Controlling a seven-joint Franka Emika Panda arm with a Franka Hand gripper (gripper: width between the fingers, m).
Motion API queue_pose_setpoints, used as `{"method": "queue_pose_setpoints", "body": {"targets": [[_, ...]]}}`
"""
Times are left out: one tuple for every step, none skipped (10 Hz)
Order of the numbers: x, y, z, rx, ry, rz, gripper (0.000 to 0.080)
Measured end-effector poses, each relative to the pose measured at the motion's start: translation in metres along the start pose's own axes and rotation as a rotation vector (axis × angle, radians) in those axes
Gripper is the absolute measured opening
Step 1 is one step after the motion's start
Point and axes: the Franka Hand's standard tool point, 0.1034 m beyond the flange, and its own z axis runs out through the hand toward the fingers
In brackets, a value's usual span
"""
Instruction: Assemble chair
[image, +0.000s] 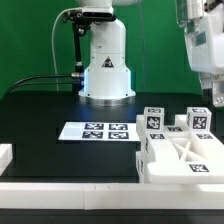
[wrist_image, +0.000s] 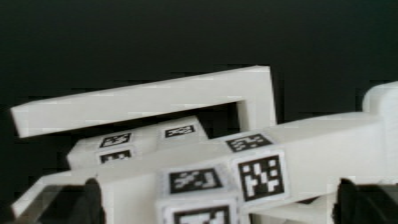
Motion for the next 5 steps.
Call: {"method": "queue_pose_setpoints", "body": {"targets": [[0.0, 0.0019, -0.0008, -0.002, -0.001, 0.0, 0.0648], [-0.0004, 0.0023, -0.0003, -0.004, -0.001, -0.002, 0.0648], [-0.001, 0.0027, 0.0008, -0.006, 0.0, -0.004, 0.0648], [-0.0007, 0.003, 0.0015, -0.007, 0.001, -0.007, 0.0648], [-0.0007, 0.0032, 0.0018, -0.007, 0.001, -0.01, 0.0648]]}}
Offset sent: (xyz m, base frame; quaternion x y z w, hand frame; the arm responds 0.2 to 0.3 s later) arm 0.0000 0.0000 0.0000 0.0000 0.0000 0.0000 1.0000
